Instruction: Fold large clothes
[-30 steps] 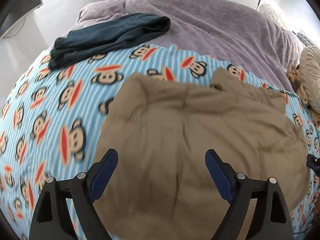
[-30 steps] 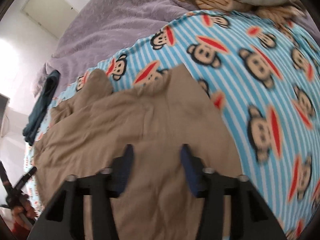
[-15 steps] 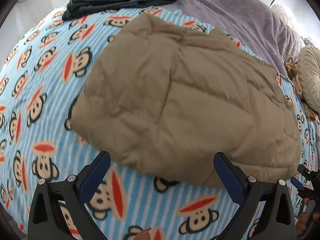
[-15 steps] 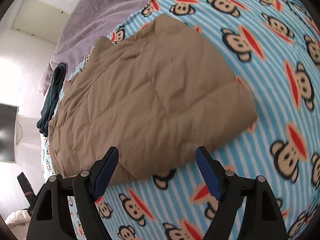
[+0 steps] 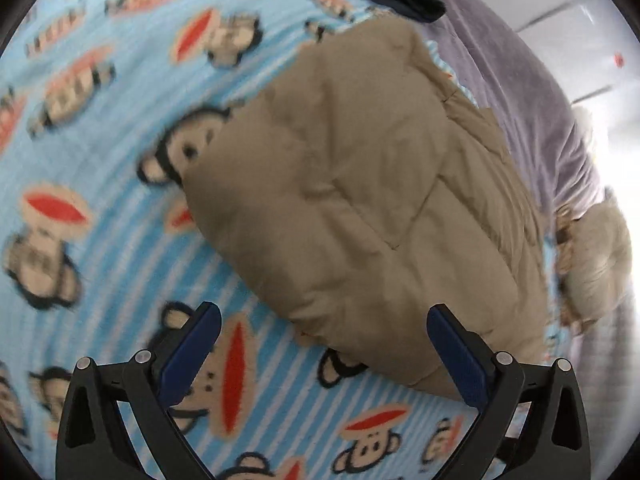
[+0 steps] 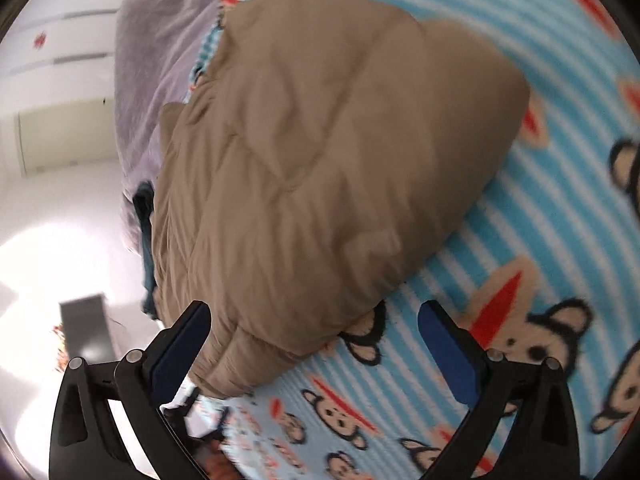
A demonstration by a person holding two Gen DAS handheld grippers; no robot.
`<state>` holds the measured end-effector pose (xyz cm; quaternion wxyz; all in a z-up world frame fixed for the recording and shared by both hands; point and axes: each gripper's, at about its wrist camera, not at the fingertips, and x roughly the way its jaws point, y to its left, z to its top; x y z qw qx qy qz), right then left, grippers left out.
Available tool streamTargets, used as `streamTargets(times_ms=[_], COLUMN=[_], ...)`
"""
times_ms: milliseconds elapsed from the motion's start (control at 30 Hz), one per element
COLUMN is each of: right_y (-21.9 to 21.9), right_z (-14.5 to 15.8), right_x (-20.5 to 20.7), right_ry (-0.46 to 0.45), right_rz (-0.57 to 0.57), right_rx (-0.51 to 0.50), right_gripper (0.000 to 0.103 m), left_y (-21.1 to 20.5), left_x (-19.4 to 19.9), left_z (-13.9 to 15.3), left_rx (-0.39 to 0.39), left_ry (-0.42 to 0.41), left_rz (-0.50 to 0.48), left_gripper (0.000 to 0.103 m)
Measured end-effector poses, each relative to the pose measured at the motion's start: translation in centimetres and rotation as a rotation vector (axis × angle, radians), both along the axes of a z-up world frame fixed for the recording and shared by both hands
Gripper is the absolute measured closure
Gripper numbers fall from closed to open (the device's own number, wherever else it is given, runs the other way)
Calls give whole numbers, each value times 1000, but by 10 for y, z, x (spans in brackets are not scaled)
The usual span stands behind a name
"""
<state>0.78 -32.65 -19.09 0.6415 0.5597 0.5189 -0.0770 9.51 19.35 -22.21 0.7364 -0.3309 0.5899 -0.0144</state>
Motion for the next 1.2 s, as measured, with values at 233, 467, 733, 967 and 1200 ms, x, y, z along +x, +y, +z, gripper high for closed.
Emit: streamTargets(times_ms=[233,467,733,967,1200], right_y=[5,3,-1,4,12], right_z=[-14,-33,-36,2,26], right_x=[21,44,23,8,-59], right_ry=[-57,-78,-59,-119,-94], right_rz=[-2,-67,-166,-65,-56], right_rx=[48,98,198,144,145], right_gripper=[0,0,67,76,77], left_y=[-3,-14,-15,-16,6], left_x=[14,44,35,0,-73], left_z=[-20,-32,2,45,49], left_rx=[-112,-125,-65,14,-37], left_ry=[-56,-59,-171,-244,-188], left_rz=[58,134,30,-98,-187], left_gripper=[0,3,81,83,83])
